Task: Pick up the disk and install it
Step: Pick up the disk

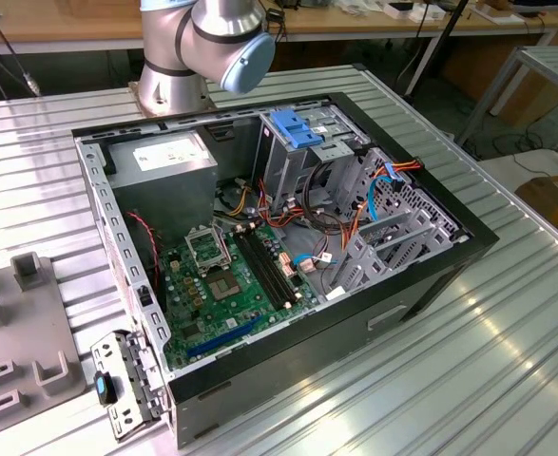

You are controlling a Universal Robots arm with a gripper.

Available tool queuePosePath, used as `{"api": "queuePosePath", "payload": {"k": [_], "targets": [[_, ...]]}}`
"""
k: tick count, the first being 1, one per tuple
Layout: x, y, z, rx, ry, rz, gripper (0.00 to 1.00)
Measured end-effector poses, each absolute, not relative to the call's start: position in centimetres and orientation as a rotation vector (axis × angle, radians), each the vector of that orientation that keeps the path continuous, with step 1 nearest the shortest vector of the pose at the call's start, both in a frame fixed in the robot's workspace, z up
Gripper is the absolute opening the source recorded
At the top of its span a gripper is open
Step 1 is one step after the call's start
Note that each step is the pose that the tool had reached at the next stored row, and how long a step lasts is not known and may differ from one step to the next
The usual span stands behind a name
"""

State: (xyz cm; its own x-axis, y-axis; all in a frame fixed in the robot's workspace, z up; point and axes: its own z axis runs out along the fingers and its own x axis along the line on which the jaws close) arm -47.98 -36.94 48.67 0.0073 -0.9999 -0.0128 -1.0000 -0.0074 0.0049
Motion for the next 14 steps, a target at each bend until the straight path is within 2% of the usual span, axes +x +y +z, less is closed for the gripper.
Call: {"api": "queuePosePath", "payload": {"k": [2,7,14], "targets": [[-48.0,-36.9,51.2,-2.226,2.21,0.019,0.37],[-48.0,-36.9,54.9,-2.226,2.21,0.018,0.37],[-48.0,-36.9,55.0,-2.226,2.209,0.019,0.37]]}}
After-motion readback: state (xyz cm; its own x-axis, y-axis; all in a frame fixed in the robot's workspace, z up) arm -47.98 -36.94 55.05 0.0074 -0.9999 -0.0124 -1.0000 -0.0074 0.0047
